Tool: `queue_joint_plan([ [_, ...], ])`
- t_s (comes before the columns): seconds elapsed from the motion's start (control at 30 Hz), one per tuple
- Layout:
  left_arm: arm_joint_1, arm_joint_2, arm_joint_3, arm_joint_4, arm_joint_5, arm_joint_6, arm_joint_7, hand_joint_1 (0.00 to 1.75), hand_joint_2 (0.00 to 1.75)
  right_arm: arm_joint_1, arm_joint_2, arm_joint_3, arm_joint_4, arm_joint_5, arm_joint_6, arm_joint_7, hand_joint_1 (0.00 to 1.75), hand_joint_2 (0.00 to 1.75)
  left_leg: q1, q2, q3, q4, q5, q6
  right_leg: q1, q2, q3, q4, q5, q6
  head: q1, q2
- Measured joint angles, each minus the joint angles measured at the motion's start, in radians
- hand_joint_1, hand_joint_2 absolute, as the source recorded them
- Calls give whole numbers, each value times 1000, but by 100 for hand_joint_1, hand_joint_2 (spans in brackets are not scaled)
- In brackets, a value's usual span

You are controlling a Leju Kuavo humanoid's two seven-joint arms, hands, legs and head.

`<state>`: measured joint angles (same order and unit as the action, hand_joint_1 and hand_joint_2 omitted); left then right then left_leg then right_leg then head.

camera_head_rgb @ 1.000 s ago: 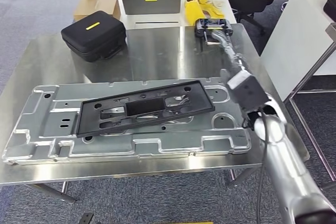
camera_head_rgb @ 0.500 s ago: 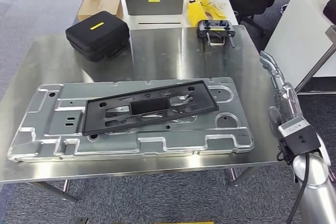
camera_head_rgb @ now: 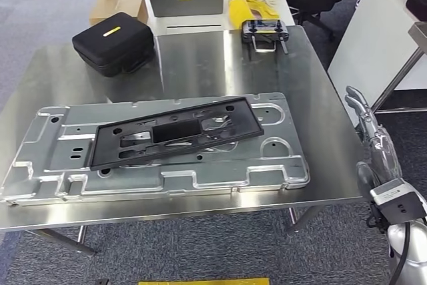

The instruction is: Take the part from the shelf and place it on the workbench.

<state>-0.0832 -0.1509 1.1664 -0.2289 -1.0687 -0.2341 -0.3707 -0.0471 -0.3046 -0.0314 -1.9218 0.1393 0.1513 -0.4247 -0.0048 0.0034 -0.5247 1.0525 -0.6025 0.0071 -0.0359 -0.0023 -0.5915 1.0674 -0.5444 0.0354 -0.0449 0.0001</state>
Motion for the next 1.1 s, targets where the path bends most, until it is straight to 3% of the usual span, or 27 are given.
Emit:
queue_joint_plan([
  [0.03,0,1,1,0,0,0,0,0,0,9,1,-3,-7,1,1,-3,0,0,2,0,-12,30,-27,-6,-1,-2,-5,-1,2,-7,0,0],
  [0.13,0,1,3,0,1,-2,0,0,0,38,4,-10,-23,7,3,-16,0,0,6,0,-70,198,-127,-16,3,-9,-22,-1,13,-25,0,0],
  [0.17,0,1,4,0,0,-2,0,0,0,48,6,-11,-27,10,3,-21,0,0,6,0,-77,233,-137,-15,5,-10,-28,-1,17,-29,0,0],
  [0.2,1,1,6,0,0,-2,0,0,0,58,8,-12,-32,13,3,-25,0,0,5,0,-68,231,-128,-12,8,-11,-32,-1,22,-31,0,0],
  [0.23,1,1,7,0,0,-1,0,0,0,66,10,-13,-38,16,3,-30,0,0,4,0,-40,192,-102,-5,12,-12,-37,-1,27,-31,0,0],
  [0.33,-2,5,15,0,4,3,-2,0,0,87,15,-19,-57,22,3,-39,0,0,-9,-1,75,-7,-30,25,18,-12,-48,-2,46,-26,0,0],
  [0.4,-3,9,19,0,8,4,-5,0,0,101,18,-22,-66,27,4,-43,0,0,-18,-1,95,-53,-21,31,15,-14,-51,-5,60,-15,1,0],
  [0.47,-1,9,22,0,9,5,-6,0,0,119,20,-27,-75,33,4,-46,0,0,-20,1,85,-61,-1,33,11,-14,-53,-11,71,-3,1,0],
  [0.53,-1,11,23,0,10,6,-7,0,0,139,22,-35,-80,36,4,-49,0,0,-14,4,67,-71,27,43,11,-9,-64,12,29,4,1,0],
  [0.63,-1,12,24,0,11,8,-7,0,0,174,27,-44,-81,37,6,-59,0,0,-11,8,27,-72,59,52,12,-5,-93,159,-103,10,1,0],
  [0.67,0,12,24,0,11,8,-7,0,0,189,30,-46,-81,39,8,-64,0,0,-11,9,14,-70,69,52,12,-4,-94,205,-119,13,1,0],
  [0.7,1,12,24,0,11,9,-8,0,0,206,35,-48,-81,41,12,-70,0,0,-11,9,-1,-67,77,51,12,-4,-83,227,-113,16,1,0],
  [0.73,1,12,25,0,11,10,-8,0,0,224,40,-51,-81,45,16,-75,0,0,-10,10,-15,-61,84,49,12,-4,-57,215,-90,18,1,0],
  [0.8,1,12,26,0,11,11,-9,0,0,256,52,-54,-81,54,27,-86,0,0,-8,10,-41,-44,91,44,11,-5,36,99,-44,21,1,0],
  [0.87,1,12,27,0,11,11,-11,0,0,282,66,-56,-81,57,37,-95,0,0,-11,10,-59,-25,96,36,13,-4,114,-21,-44,16,1,0],
  [0.9,1,12,27,0,12,12,-12,0,0,294,73,-58,-81,56,42,-98,0,0,-12,10,-65,-18,100,31,14,-3,131,-52,-52,12,0,0],
  [1.0,2,13,31,0,18,14,-15,0,0,338,99,-61,-78,52,59,-101,0,0,-11,7,-77,-9,102,12,12,-6,121,-65,-47,-9,0,0],
  [1.03,4,14,34,0,19,15,-15,0,0,356,112,-62,-76,50,66,-101,0,0,-9,6,-83,7,77,5,11,-8,113,-66,-39,-20,-1,0],
  [1.1,5,15,41,0,20,17,-14,0,0,394,144,-67,-65,48,79,-103,0,0,-2,5,-102,90,-14,-9,10,-13,89,-66,-21,-33,-2,0],
])
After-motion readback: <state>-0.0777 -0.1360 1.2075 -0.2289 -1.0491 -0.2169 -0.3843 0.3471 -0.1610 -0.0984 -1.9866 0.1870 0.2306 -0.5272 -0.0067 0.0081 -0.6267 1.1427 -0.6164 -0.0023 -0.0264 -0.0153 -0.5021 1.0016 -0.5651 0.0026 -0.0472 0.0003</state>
